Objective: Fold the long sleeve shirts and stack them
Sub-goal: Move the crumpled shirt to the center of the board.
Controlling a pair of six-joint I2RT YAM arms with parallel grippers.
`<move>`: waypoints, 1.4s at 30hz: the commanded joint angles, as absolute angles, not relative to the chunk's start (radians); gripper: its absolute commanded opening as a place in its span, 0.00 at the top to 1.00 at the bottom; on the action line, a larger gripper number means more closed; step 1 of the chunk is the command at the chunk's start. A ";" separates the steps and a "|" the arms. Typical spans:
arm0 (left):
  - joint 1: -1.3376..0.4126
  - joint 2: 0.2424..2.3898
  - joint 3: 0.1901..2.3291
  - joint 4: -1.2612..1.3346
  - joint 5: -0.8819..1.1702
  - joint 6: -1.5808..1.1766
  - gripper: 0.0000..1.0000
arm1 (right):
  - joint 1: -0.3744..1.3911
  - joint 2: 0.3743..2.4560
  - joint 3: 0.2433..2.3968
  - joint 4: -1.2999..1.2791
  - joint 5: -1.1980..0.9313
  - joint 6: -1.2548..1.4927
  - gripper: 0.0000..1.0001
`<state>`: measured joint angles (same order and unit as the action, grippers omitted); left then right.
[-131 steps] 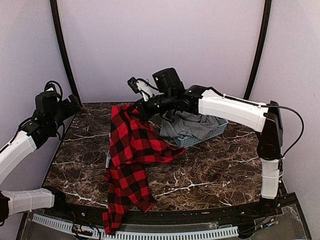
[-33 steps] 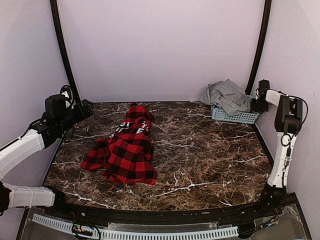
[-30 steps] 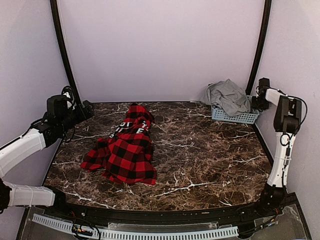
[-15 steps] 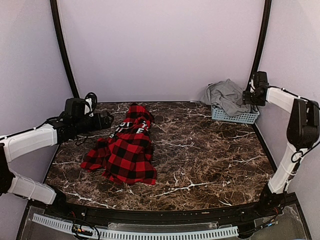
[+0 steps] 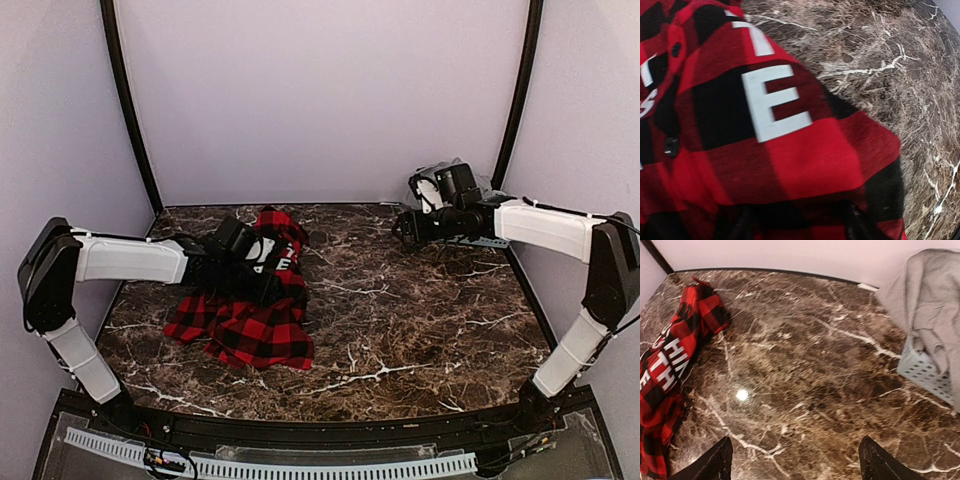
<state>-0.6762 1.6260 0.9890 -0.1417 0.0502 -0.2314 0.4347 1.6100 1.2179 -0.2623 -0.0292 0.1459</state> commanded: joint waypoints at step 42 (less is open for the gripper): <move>-0.662 1.258 0.888 -0.101 -0.190 -0.380 0.21 | 0.778 1.491 1.109 -0.269 -0.031 0.183 1.00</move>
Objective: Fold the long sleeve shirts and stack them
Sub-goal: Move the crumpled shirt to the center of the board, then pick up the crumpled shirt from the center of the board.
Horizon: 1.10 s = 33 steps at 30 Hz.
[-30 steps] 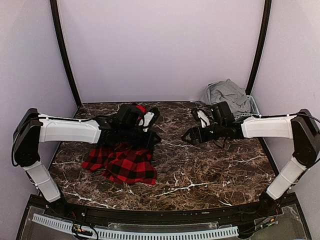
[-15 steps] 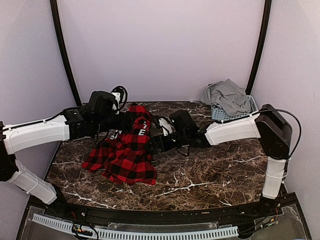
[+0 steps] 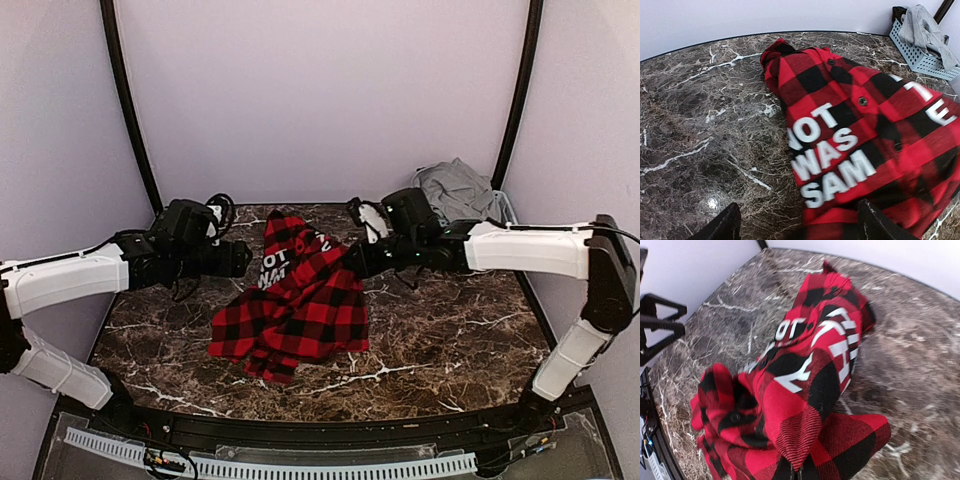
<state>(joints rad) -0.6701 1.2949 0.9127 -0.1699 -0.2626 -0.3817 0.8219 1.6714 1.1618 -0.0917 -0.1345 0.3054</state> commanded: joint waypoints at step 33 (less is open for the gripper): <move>-0.661 1.390 0.899 -0.053 -0.161 -0.349 0.21 | 1.044 1.722 1.131 -0.643 0.423 0.313 0.11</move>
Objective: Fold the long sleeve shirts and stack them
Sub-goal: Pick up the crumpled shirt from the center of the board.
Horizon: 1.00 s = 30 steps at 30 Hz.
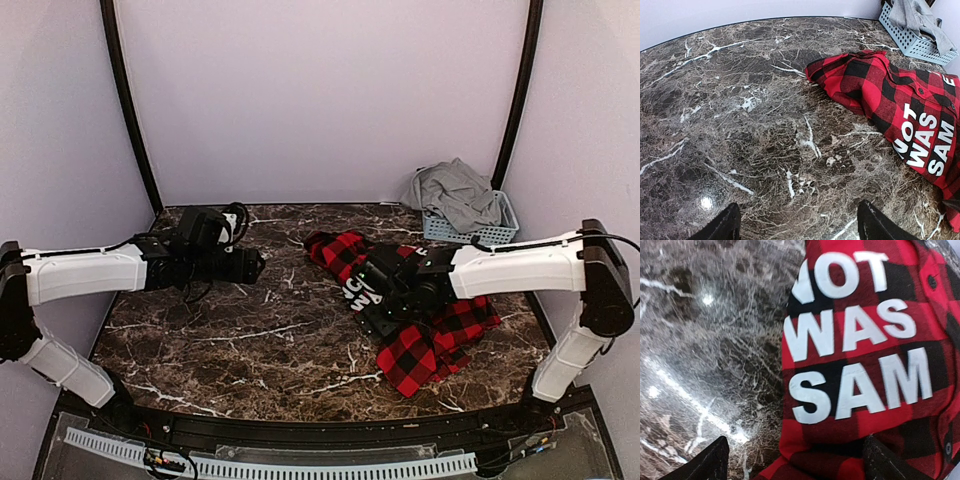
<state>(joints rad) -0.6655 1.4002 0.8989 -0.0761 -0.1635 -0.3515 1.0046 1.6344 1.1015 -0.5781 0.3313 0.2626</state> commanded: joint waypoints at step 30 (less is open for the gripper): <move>-0.661 1.204 0.804 0.051 -0.019 -0.255 0.21 | 1.009 1.373 1.425 -0.647 -0.244 -0.019 1.00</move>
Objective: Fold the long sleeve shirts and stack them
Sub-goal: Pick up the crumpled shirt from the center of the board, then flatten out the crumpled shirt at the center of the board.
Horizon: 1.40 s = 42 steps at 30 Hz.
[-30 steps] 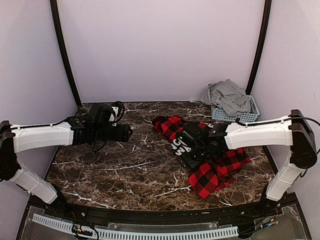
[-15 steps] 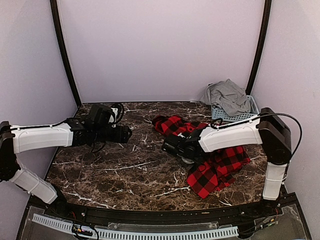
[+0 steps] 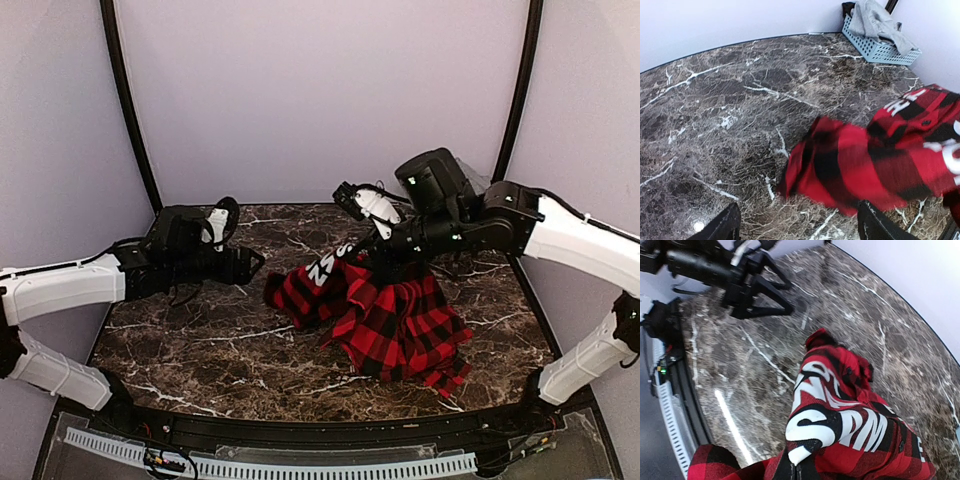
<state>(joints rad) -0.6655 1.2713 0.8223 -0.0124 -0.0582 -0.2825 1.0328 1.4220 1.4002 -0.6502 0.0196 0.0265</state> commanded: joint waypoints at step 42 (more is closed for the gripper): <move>-1.332 1.977 1.349 -0.010 -0.279 -0.153 0.13 | 0.437 1.560 1.243 -0.428 -0.303 0.227 1.00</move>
